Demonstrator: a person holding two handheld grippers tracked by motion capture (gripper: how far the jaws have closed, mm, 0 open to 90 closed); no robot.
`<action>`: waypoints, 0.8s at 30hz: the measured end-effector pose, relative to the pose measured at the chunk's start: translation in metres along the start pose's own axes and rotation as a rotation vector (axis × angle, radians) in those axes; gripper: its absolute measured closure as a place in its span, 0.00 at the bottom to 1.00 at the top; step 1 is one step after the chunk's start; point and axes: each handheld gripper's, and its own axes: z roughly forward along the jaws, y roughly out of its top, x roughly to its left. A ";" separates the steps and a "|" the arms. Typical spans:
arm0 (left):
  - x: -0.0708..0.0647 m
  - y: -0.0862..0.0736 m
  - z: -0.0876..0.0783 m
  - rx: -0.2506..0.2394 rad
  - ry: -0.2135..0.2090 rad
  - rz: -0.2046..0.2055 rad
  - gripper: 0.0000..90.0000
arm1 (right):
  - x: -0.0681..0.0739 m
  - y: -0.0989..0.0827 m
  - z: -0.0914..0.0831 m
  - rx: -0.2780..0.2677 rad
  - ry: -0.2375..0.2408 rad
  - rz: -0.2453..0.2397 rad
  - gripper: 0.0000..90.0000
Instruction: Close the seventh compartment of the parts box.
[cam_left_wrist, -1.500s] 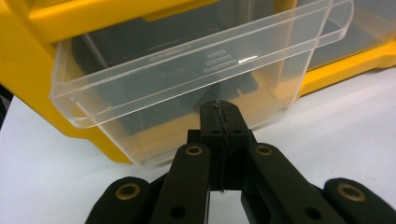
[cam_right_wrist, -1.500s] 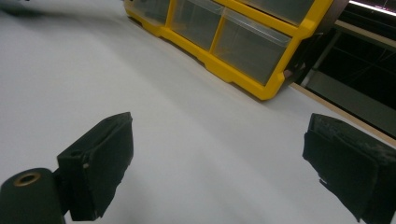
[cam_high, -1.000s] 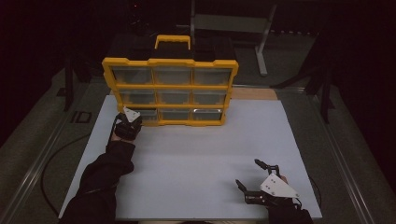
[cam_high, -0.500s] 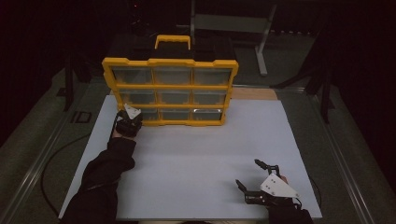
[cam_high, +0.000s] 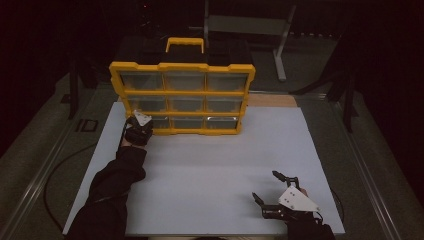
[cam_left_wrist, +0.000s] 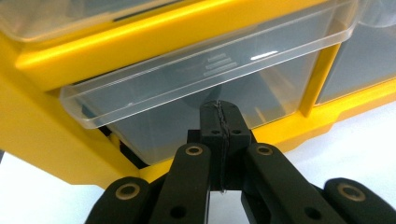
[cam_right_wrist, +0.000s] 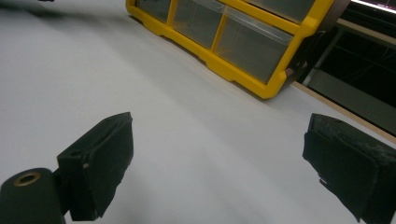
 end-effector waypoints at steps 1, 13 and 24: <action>-0.001 0.000 -0.001 0.002 -0.006 -0.005 1.00 | 0.000 0.000 0.000 0.000 0.000 0.001 0.10; -0.005 -0.001 -0.014 -0.011 -0.052 -0.030 0.88 | 0.000 0.001 -0.001 0.001 -0.002 -0.002 0.10; -0.007 0.001 -0.019 -0.020 -0.071 -0.058 0.50 | 0.001 0.001 -0.001 0.001 -0.002 0.000 0.10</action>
